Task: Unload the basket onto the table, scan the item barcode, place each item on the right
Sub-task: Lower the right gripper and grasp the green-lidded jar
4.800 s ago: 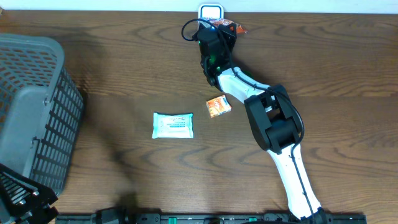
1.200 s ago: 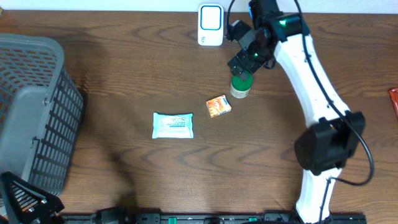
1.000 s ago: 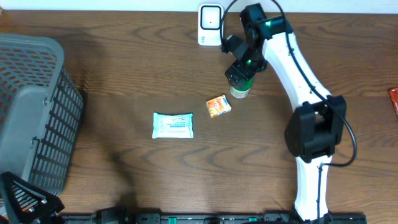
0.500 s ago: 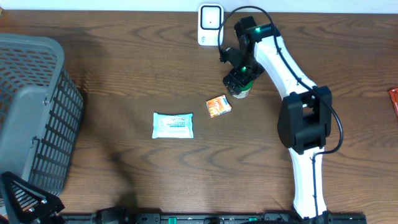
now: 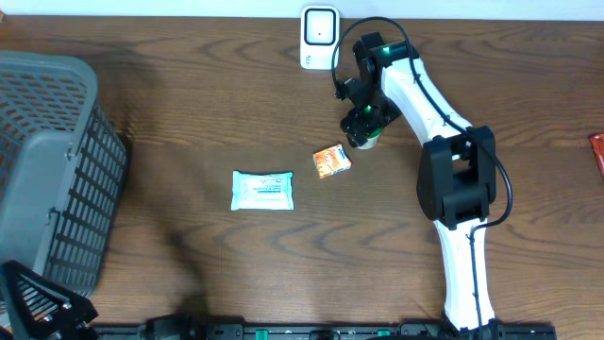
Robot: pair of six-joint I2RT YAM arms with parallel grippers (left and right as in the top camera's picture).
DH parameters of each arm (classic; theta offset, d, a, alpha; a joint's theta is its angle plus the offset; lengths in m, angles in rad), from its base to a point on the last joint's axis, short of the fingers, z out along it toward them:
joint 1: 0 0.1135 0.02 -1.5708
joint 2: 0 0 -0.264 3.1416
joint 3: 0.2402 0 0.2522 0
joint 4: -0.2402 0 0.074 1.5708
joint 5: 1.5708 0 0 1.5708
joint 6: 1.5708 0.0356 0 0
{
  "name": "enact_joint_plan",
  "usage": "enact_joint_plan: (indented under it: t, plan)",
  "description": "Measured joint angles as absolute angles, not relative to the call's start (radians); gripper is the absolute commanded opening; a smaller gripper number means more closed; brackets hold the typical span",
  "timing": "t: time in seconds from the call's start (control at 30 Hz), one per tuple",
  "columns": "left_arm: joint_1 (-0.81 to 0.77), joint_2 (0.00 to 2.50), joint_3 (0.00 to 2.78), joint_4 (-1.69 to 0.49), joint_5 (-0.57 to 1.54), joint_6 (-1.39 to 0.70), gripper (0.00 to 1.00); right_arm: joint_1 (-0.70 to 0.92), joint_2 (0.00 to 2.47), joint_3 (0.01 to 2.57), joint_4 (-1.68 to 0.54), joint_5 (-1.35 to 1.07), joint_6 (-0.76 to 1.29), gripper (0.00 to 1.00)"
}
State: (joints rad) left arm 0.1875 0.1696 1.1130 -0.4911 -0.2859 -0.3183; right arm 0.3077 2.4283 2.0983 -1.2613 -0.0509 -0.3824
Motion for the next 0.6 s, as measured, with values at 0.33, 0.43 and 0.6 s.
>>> enact_joint_plan:
  t: [0.33, 0.43, 0.6]
  plan:
    - [0.187, 0.161, 1.113, -0.491, -0.286, -0.318, 0.84, 0.314, 2.431, 2.100, -1.260, -0.044, -0.311, 0.54]
    - [0.187, 0.154, 1.113, -0.491, -0.286, -0.319, 0.84, 0.315, 2.431, 2.102, -1.279, -0.044, -0.279, 0.51]
    - [0.187, 0.151, 1.113, -0.491, -0.286, -0.318, 0.84, 0.316, 2.439, 2.143, -1.402, -0.045, -0.188, 0.52]
